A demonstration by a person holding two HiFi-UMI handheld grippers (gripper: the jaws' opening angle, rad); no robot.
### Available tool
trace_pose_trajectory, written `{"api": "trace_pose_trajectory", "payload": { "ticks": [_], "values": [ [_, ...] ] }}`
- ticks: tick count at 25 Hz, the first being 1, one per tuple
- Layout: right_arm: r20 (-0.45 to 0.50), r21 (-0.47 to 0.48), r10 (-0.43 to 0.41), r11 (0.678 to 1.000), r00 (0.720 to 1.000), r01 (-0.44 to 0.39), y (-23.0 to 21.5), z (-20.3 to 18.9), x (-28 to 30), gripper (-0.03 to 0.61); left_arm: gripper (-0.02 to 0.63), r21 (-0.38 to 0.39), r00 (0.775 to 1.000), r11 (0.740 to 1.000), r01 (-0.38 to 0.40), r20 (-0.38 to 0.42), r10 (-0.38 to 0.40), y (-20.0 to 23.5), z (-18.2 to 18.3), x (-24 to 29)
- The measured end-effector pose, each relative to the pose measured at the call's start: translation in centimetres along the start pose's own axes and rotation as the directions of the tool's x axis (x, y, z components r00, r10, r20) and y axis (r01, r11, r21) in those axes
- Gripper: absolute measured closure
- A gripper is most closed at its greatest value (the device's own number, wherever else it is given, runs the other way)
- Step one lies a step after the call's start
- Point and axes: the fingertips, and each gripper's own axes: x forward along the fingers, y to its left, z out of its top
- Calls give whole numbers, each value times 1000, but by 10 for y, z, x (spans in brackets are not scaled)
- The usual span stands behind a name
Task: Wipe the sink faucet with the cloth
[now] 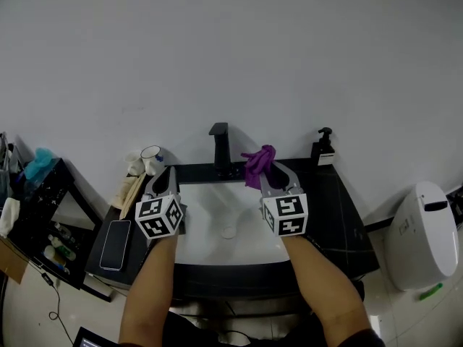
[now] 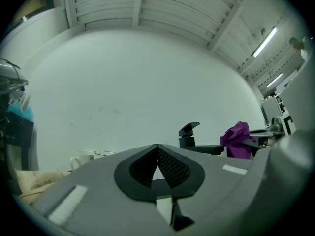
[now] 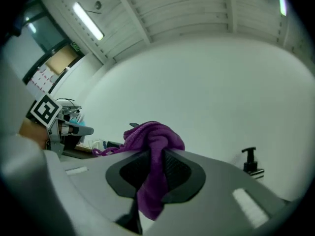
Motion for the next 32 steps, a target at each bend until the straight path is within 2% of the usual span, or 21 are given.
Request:
{"api": "trace_pose_trajectory", "payload": {
  "ticks": [4, 7, 14, 22, 32],
  "values": [
    [-77, 32, 2, 999, 997, 0, -8, -24, 3, 509, 595, 35, 1000, 999, 8, -30, -7, -4, -10, 4],
    [-95, 86, 11, 996, 995, -2, -13, -24, 8, 509, 596, 42, 999, 999, 6, -42, -4, -1, -8, 8],
    [-162, 59, 50, 997, 986, -41, 1, -35, 11, 511, 596, 58, 998, 998, 26, -56, -23, -6, -9, 5],
    [-161, 11, 67, 998, 985, -66, 9, -36, 14, 511, 595, 59, 998, 998, 30, -56, -27, -10, -11, 7],
    [-169, 5, 65, 998, 984, -65, 10, -38, 13, 511, 596, 60, 998, 998, 30, -65, -26, -9, -13, 6]
  ]
}}
